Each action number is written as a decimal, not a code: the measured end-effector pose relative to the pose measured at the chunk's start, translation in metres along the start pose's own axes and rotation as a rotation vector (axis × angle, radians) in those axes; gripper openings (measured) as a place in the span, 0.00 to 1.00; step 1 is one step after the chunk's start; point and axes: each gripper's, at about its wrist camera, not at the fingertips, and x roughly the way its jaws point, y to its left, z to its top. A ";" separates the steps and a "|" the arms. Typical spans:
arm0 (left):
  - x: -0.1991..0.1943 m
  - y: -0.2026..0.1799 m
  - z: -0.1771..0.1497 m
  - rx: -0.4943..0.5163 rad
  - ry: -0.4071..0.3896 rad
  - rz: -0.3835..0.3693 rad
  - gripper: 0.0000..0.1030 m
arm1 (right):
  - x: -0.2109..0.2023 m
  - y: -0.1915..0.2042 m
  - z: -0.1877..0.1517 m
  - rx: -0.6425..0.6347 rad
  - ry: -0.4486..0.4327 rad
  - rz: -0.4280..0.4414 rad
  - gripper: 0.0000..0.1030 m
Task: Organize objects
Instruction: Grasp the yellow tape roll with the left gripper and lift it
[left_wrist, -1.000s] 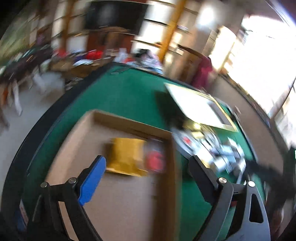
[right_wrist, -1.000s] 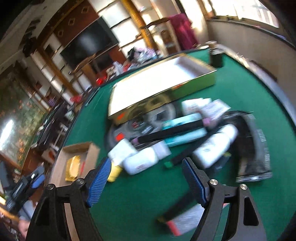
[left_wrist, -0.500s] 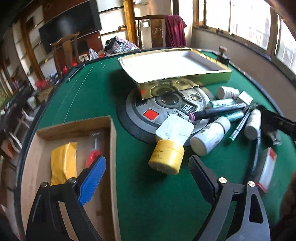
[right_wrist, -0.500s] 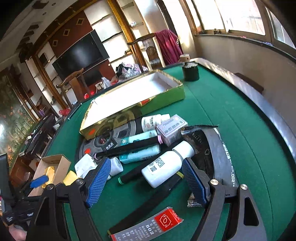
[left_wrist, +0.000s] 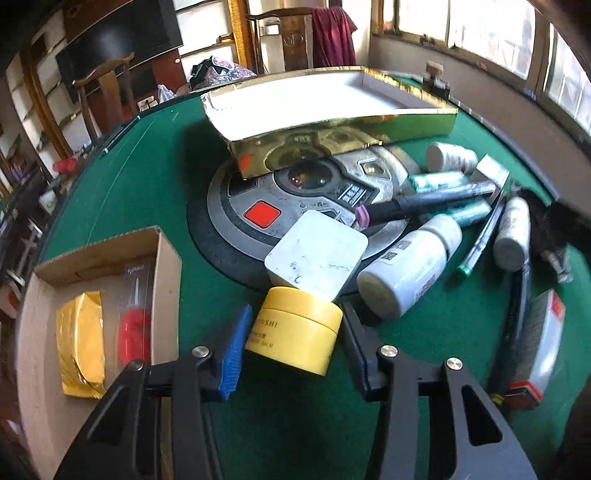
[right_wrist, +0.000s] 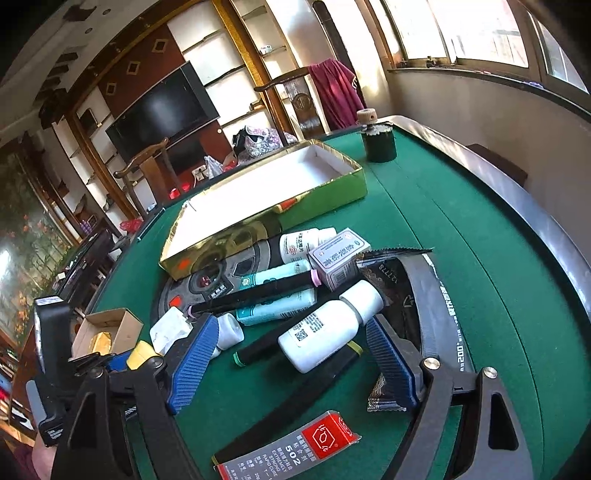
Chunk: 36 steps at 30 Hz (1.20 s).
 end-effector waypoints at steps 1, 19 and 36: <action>-0.004 0.002 -0.001 -0.017 -0.010 -0.008 0.45 | 0.002 0.000 0.000 0.001 0.005 -0.001 0.84; -0.145 0.074 -0.079 -0.216 -0.253 -0.231 0.45 | 0.014 0.043 -0.002 -0.026 0.168 0.149 0.84; -0.155 0.128 -0.118 -0.329 -0.277 -0.216 0.45 | 0.130 0.173 -0.019 -0.552 0.377 -0.088 0.72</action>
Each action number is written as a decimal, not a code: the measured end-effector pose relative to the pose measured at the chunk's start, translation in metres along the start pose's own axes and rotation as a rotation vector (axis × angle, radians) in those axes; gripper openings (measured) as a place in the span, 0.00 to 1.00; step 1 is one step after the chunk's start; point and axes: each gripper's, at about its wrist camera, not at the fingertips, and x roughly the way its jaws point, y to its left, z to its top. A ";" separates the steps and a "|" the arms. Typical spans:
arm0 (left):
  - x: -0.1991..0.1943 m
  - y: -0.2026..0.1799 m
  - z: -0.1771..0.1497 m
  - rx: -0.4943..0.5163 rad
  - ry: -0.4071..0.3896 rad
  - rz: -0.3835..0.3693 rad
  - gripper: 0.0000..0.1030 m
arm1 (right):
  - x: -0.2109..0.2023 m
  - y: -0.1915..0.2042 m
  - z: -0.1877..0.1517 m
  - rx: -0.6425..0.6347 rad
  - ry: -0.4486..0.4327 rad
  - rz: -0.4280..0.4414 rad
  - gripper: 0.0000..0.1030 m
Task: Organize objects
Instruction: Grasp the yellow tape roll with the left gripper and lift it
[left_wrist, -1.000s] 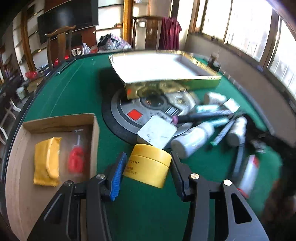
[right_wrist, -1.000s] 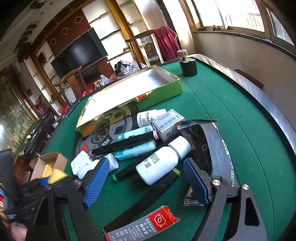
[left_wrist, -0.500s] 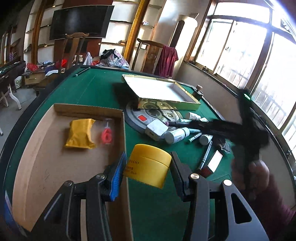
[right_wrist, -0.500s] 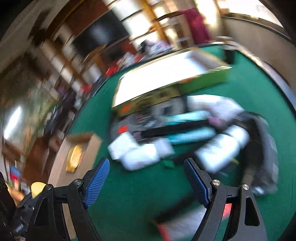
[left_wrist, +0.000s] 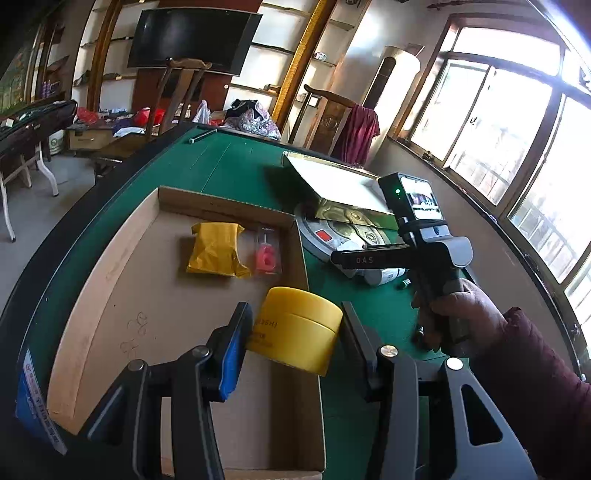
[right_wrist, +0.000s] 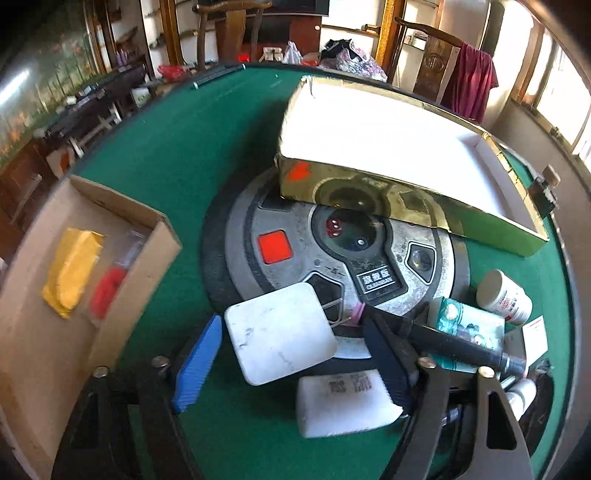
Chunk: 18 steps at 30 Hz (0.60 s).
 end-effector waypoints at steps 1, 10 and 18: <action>0.000 0.001 -0.001 -0.003 0.001 0.000 0.45 | 0.003 0.000 -0.001 -0.004 0.010 0.003 0.72; -0.004 0.009 -0.004 -0.034 0.002 0.010 0.45 | -0.014 -0.014 -0.015 0.093 -0.030 0.070 0.71; -0.011 0.024 -0.008 -0.076 -0.007 0.035 0.45 | -0.039 -0.028 -0.020 0.159 -0.059 0.122 0.53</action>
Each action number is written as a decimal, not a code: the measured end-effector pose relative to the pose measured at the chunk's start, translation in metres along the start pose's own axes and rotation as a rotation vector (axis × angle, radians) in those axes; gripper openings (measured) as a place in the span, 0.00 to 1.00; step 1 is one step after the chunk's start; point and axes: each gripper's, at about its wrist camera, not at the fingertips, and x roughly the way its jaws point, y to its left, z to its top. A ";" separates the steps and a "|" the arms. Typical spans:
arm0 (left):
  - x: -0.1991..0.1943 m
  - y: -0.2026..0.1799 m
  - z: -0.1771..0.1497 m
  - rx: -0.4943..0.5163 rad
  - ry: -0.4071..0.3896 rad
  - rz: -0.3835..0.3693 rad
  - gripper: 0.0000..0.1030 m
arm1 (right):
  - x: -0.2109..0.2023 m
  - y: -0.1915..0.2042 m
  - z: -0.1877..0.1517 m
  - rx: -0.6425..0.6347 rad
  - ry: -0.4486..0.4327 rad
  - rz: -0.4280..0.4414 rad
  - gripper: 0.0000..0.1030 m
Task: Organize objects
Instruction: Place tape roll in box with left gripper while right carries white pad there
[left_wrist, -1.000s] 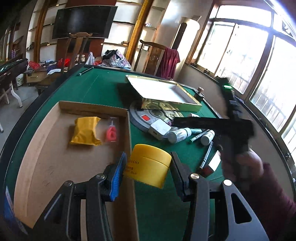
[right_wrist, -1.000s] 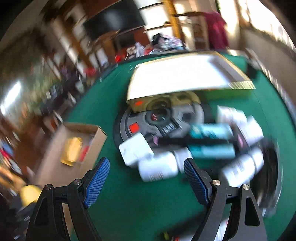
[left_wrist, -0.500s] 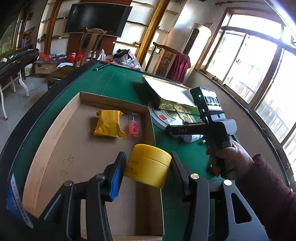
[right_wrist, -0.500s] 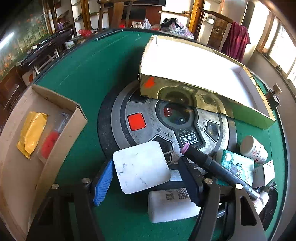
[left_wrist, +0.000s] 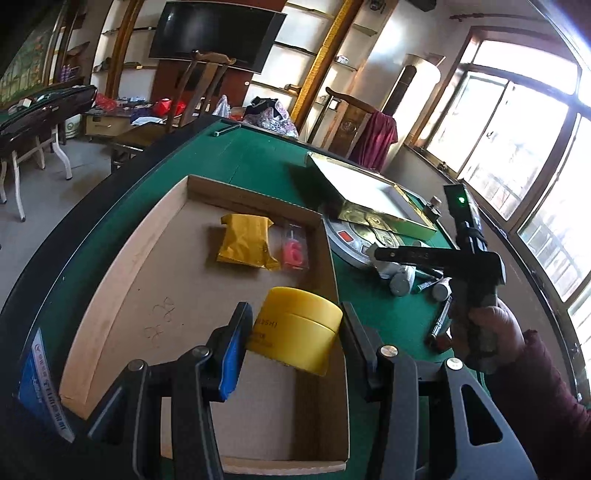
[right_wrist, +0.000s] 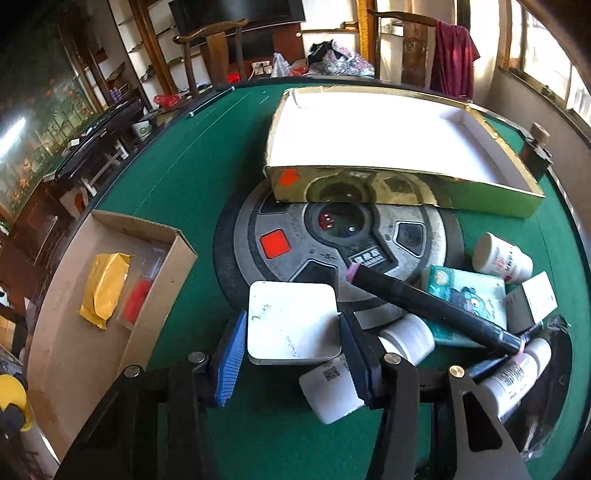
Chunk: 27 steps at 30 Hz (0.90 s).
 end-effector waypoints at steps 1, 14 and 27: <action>-0.001 0.001 -0.001 -0.002 0.000 0.001 0.45 | -0.004 -0.001 -0.002 0.007 -0.011 0.003 0.53; 0.008 0.018 0.037 0.080 -0.004 0.132 0.45 | -0.059 0.044 0.004 -0.009 -0.095 0.172 0.53; 0.118 0.064 0.103 0.052 0.183 0.232 0.45 | -0.015 0.119 -0.005 -0.063 0.013 0.313 0.54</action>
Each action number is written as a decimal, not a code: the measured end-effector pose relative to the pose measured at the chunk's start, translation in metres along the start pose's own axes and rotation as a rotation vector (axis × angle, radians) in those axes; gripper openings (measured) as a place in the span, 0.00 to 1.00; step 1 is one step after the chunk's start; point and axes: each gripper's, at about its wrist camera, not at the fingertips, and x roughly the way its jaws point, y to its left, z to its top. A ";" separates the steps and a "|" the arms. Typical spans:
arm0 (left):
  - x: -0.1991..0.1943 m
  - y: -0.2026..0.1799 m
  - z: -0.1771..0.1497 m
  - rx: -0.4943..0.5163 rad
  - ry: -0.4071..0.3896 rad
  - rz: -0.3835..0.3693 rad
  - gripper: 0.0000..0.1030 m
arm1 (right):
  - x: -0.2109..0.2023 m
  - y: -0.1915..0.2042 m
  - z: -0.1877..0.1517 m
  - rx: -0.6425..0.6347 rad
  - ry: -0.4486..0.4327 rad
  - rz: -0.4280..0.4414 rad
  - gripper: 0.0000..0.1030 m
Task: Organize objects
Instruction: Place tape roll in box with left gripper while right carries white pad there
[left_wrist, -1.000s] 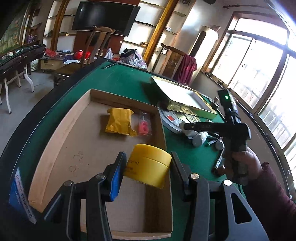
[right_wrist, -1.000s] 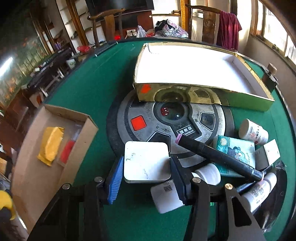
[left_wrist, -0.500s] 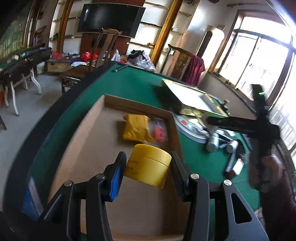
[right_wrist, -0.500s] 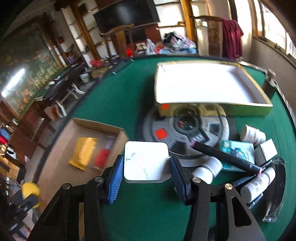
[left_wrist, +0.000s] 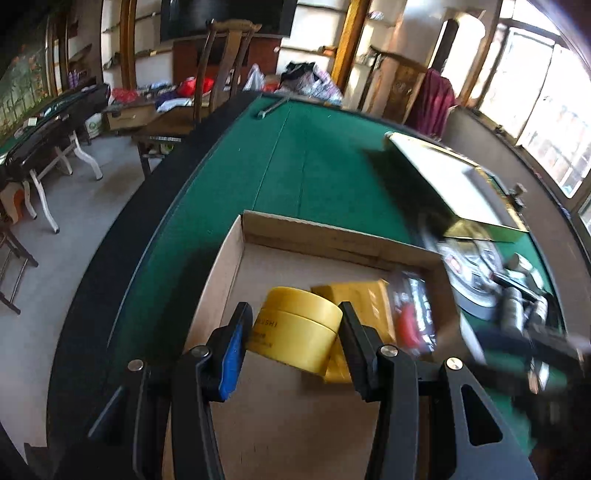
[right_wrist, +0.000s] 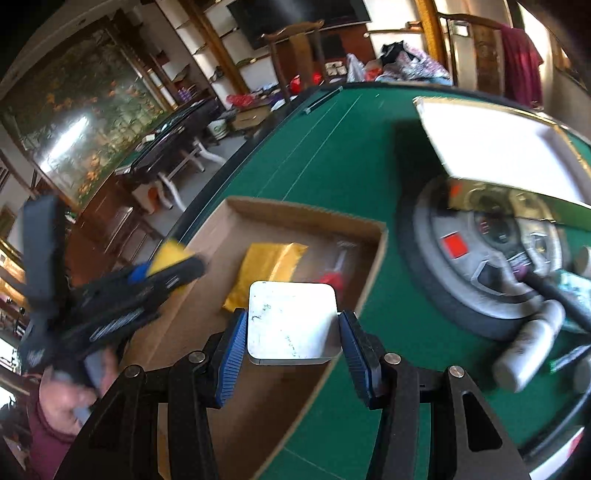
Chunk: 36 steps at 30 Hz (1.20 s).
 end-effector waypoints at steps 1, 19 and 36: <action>0.009 0.001 0.004 -0.006 0.014 0.007 0.45 | 0.004 0.003 0.000 -0.004 0.007 0.004 0.54; 0.009 0.015 0.015 -0.070 0.022 -0.076 0.60 | 0.042 0.016 0.002 -0.024 0.075 0.064 0.54; -0.116 0.057 -0.046 -0.178 -0.232 -0.168 0.71 | 0.117 0.088 0.041 -0.202 0.137 -0.014 0.54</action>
